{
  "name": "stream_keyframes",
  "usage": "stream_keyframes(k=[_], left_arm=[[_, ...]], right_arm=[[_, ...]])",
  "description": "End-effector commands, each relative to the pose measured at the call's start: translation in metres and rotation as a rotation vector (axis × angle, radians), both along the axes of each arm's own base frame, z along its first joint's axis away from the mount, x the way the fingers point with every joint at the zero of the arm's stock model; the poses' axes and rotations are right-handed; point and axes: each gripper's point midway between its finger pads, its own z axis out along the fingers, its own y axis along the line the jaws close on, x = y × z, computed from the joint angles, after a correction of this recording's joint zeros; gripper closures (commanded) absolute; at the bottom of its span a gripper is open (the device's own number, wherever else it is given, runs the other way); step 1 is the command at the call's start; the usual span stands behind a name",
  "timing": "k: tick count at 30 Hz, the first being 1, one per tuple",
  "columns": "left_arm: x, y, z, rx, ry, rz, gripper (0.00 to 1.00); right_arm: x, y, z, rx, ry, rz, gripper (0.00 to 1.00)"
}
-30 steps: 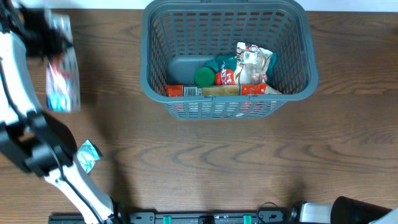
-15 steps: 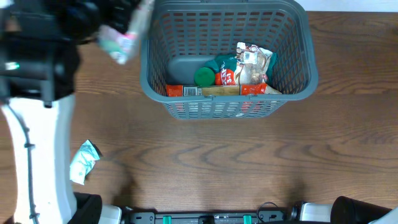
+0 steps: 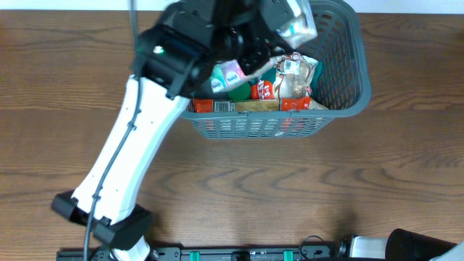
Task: Pack container
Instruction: 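Carry the tissue box over the basket and release it inside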
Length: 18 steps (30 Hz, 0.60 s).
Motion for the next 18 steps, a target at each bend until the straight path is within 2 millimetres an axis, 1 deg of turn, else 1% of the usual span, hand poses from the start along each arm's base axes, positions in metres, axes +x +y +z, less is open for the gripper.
stream_keyframes(k=[1, 5, 11, 13, 14, 18], left_arm=[[0.003, -0.012, -0.029, 0.050, 0.052, -0.028, 0.94], [0.007, -0.016, -0.066, 0.109, 0.142, -0.033, 0.94], [0.010, -0.020, -0.111, 0.180, 0.253, -0.036, 0.94], [0.009, -0.021, -0.121, 0.197, 0.279, -0.039, 0.94], [0.008, -0.021, -0.123, 0.201, 0.284, -0.042, 0.94], [0.006, -0.025, -0.123, 0.202, 0.283, -0.050, 0.94]], right_arm=[[-0.002, -0.004, 0.000, 0.001, -0.003, -0.024, 0.01], [-0.002, -0.004, 0.000, 0.001, -0.003, -0.024, 0.01], [-0.002, -0.004, 0.000, 0.001, -0.003, -0.024, 0.01], [-0.002, -0.004, 0.000, 0.001, -0.003, -0.024, 0.01], [-0.002, -0.004, 0.000, 0.001, -0.003, -0.024, 0.01], [-0.002, -0.004, 0.000, 0.001, -0.003, -0.024, 0.01]])
